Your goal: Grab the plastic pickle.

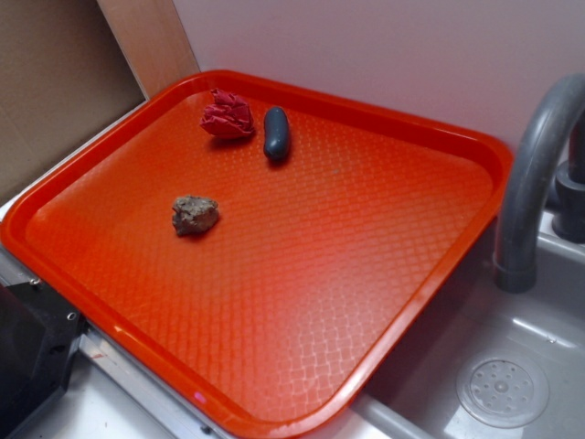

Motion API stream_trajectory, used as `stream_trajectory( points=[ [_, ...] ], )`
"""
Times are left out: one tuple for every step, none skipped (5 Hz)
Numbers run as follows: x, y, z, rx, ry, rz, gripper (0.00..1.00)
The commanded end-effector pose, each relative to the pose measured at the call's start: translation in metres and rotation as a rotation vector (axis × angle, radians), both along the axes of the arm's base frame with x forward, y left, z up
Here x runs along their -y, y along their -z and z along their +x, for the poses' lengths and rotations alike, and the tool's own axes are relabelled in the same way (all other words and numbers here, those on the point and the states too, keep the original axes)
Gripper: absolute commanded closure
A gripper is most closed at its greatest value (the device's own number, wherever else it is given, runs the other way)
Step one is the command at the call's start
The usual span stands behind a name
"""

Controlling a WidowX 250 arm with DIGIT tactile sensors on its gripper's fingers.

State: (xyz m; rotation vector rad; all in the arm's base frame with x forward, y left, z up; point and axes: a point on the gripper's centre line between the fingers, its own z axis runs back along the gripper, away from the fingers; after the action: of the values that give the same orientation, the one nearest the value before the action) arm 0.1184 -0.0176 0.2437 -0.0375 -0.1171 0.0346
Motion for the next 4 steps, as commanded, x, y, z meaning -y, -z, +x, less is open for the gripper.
stream_trajectory(
  points=[
    [0.0,0.0,0.0,0.0,0.0,0.0,0.0],
    [-0.01,0.013,0.034,-0.049,-0.2,-0.068,0.0],
    [-0.022,0.025,0.064,-0.061,-0.349,-0.12,0.0],
    [-0.036,0.046,0.096,-0.037,-0.514,-0.164,0.0]
  ],
)
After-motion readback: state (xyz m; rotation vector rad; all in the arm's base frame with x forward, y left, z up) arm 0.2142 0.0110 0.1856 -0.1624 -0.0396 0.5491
